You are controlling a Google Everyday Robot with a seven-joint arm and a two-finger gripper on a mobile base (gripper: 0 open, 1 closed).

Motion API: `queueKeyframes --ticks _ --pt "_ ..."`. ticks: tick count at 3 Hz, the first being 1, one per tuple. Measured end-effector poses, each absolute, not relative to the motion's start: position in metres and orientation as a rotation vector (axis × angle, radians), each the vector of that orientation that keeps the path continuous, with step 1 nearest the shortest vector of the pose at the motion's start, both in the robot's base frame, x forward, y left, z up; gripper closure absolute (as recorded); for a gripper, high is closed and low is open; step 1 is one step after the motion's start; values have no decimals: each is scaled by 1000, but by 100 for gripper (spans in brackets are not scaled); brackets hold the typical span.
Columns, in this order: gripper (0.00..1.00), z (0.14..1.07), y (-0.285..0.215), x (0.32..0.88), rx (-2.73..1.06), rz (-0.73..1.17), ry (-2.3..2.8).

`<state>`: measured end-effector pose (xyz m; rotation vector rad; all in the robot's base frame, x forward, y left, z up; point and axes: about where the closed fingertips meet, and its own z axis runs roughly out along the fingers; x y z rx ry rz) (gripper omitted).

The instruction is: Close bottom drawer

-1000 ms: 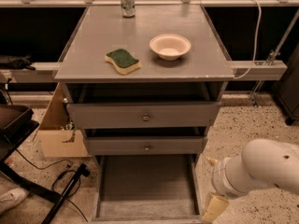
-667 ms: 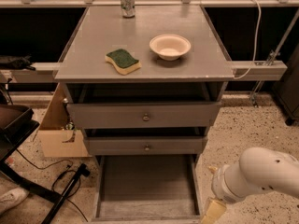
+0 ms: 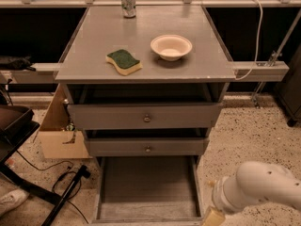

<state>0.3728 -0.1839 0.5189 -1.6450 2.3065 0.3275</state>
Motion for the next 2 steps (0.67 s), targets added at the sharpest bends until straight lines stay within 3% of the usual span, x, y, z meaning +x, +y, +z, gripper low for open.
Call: queueKeyframes --ticks 2 --pt "64 362 -210 346 -1522 452 2418"
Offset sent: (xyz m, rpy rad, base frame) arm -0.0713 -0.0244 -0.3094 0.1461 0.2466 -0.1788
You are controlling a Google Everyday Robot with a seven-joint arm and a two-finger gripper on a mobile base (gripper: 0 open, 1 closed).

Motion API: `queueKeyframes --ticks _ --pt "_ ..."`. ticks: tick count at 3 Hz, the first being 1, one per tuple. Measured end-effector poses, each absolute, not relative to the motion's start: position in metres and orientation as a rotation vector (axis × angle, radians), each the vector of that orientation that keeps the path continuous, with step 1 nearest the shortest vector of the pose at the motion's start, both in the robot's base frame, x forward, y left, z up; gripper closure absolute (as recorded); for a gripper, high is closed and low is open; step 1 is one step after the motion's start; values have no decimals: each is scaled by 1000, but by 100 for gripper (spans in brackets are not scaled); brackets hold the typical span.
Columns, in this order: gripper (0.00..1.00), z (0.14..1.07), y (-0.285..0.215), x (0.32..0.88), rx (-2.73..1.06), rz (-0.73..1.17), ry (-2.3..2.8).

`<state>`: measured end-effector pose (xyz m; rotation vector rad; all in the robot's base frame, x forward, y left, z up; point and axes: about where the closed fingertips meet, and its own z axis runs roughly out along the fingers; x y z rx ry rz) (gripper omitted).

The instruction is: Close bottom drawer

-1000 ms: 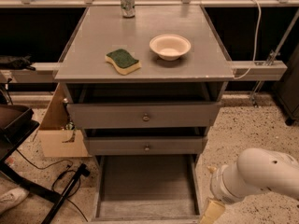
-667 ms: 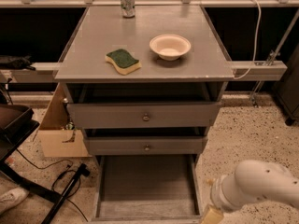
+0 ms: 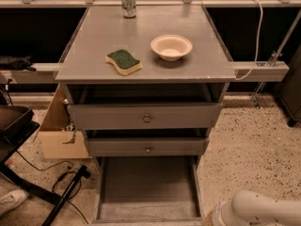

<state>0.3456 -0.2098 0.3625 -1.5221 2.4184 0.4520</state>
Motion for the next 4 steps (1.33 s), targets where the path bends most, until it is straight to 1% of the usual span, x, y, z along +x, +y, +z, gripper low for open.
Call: queueKeyframes --ticks 1,2,3,4 --pt "87 296 -219 337 -1436 519 2464" --pt "100 236 -219 319 -1339 602 2512" --pt "100 202 -219 308 -1243 675 2542" --pt "100 190 -217 305 -1229 696 2547"
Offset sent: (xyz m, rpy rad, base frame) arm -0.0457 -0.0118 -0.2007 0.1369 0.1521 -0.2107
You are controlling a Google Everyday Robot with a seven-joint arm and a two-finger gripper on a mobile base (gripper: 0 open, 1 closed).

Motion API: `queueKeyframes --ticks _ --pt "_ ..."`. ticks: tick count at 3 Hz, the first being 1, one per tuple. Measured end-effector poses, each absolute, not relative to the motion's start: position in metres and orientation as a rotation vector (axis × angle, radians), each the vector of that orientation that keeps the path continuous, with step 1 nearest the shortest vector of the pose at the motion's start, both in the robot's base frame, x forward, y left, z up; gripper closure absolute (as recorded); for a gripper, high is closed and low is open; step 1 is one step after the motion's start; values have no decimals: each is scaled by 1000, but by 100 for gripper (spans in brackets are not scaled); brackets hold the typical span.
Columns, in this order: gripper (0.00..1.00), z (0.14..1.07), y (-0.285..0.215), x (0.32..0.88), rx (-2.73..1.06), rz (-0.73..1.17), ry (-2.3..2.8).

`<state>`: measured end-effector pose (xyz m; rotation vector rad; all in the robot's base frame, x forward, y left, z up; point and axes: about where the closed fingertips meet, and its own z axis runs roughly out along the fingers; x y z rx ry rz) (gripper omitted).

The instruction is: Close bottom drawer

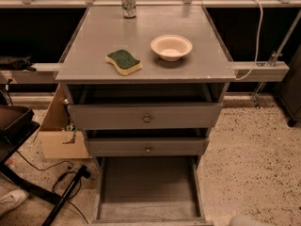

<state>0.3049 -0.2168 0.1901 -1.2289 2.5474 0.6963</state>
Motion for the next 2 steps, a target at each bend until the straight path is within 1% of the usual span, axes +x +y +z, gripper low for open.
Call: queueKeyframes --ticks 2 --pt "100 128 -189 293 -1265 810 2484"
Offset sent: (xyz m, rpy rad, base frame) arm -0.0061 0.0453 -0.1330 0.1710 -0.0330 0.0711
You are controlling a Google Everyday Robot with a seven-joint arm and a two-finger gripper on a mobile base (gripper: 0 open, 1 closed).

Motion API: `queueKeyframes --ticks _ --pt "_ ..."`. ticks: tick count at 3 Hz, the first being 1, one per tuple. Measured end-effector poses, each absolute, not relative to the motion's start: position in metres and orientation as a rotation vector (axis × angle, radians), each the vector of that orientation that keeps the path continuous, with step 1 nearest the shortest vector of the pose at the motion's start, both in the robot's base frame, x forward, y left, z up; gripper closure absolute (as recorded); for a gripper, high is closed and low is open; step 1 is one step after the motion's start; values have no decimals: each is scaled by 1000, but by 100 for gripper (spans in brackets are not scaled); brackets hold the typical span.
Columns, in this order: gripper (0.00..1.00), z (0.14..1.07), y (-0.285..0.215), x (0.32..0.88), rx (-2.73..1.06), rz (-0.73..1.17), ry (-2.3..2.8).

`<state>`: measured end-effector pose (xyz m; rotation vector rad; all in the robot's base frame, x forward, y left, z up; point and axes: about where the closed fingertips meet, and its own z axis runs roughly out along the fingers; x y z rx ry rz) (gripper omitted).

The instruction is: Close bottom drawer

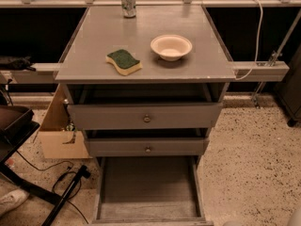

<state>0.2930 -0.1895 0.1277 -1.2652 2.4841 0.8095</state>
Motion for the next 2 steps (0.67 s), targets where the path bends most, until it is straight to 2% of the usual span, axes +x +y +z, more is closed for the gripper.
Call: queueKeyframes --ticks 2 --pt "100 80 -156 327 -1288 868 2257"
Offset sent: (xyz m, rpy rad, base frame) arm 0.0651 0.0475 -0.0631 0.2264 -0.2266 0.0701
